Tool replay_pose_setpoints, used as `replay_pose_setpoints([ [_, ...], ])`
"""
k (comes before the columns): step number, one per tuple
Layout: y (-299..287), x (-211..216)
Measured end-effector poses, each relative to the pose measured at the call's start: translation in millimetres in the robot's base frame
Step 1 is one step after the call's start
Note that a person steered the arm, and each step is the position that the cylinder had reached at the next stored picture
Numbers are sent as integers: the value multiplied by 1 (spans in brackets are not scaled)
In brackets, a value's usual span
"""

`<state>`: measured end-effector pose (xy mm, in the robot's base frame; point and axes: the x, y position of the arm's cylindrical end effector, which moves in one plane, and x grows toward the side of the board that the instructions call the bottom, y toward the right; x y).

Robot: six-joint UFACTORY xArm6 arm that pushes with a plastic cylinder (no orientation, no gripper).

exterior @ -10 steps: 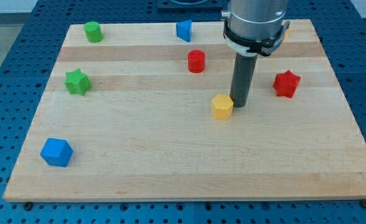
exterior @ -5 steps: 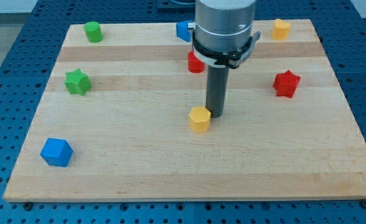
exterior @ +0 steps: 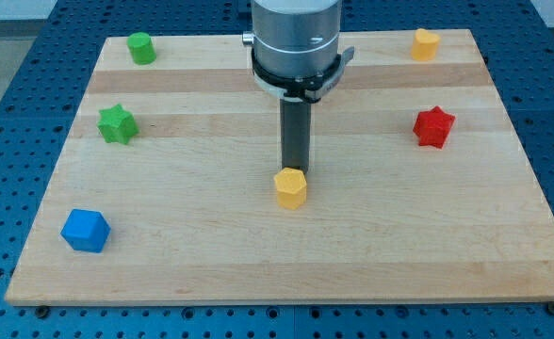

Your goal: Push the yellow hexagon horizontally to the blue cube

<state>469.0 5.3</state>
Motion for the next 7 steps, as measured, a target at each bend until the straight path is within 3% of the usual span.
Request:
replay_pose_setpoints([
  [7, -25, 48],
])
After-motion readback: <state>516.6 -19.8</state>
